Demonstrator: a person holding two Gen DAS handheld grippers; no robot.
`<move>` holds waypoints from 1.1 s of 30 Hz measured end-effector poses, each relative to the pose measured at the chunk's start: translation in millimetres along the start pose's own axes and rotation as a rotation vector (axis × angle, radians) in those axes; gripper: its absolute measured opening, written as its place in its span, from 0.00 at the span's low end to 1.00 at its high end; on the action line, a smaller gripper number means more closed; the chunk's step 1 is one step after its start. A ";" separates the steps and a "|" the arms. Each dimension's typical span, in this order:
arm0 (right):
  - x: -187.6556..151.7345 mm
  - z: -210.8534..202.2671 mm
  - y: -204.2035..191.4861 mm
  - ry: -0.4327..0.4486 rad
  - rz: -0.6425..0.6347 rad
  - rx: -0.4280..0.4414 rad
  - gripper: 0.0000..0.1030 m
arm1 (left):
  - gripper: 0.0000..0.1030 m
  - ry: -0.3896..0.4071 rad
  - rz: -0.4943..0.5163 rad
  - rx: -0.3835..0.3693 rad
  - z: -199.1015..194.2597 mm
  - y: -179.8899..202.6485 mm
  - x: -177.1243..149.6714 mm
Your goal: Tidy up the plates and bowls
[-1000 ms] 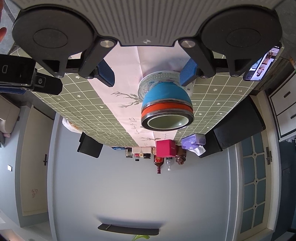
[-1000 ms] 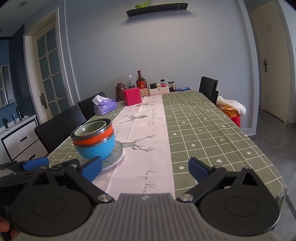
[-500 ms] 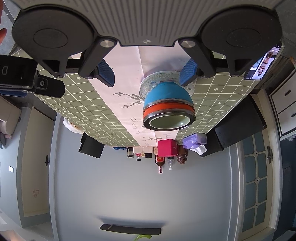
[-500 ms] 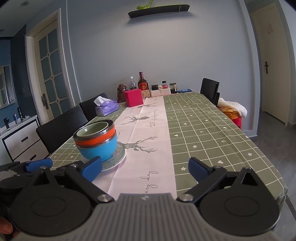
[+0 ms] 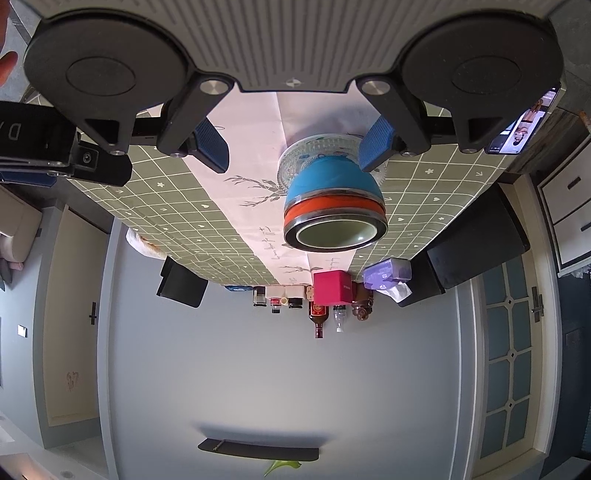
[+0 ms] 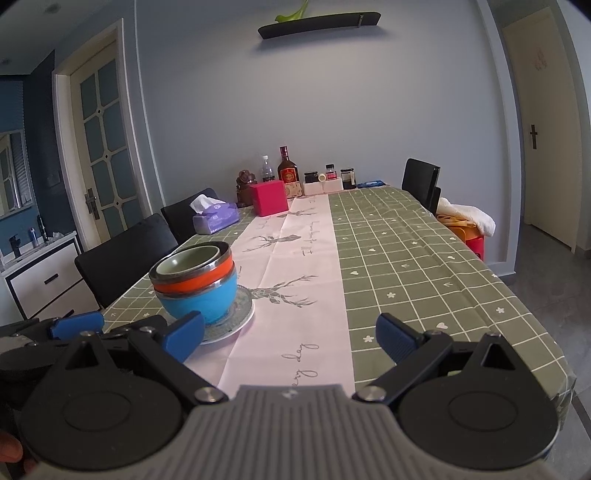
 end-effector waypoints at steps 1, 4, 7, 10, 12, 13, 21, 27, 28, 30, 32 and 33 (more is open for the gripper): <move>-0.1 -0.4 -0.3 0.001 0.000 0.001 0.94 | 0.91 0.002 0.000 0.001 -0.6 -0.2 0.3; -0.1 -1.8 -0.8 0.006 -0.002 0.002 0.94 | 0.91 0.010 0.001 -0.001 -2.8 -0.9 0.2; 0.8 -2.4 -1.1 0.010 -0.004 0.001 0.94 | 0.91 0.016 0.002 0.000 -4.4 -0.8 1.7; 1.1 -3.8 -1.3 0.015 -0.004 0.002 0.94 | 0.91 0.020 0.002 -0.001 -5.7 -1.1 2.6; 1.8 -5.2 -1.2 0.020 -0.004 0.002 0.94 | 0.91 0.024 0.001 -0.001 -7.3 -1.4 2.7; 2.2 -5.8 -1.3 0.022 -0.004 0.003 0.94 | 0.91 0.026 0.001 -0.001 -7.7 -1.4 3.2; 2.4 -8.5 -2.3 0.032 -0.007 0.004 0.94 | 0.91 0.041 0.002 -0.001 -11.0 -1.7 5.7; 3.4 -9.5 -3.0 0.035 -0.007 0.004 0.94 | 0.91 0.048 0.002 -0.002 -12.7 -1.0 6.5; 3.3 -9.5 -3.1 0.035 -0.007 0.004 0.95 | 0.91 0.049 0.003 -0.002 -12.9 -0.9 6.5; 3.4 -9.4 -3.1 0.036 -0.007 0.004 0.94 | 0.91 0.049 0.002 -0.002 -13.1 -1.5 5.9; 3.4 -9.4 -3.1 0.035 -0.006 0.005 0.95 | 0.91 0.049 0.002 -0.002 -13.1 -1.5 5.9; 3.4 -9.2 -3.1 0.034 -0.005 0.007 0.95 | 0.91 0.049 0.002 -0.002 -13.0 -1.5 5.9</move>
Point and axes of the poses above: each gripper's, at about its wrist camera, not at the fingertips, and z roughly the way its jaws point, y to its right, x to its top, the point moved 4 cm from there along z, roughly the way its jaws point, and after that the axes turned 14 degrees about -y, right-handed, at the moved point
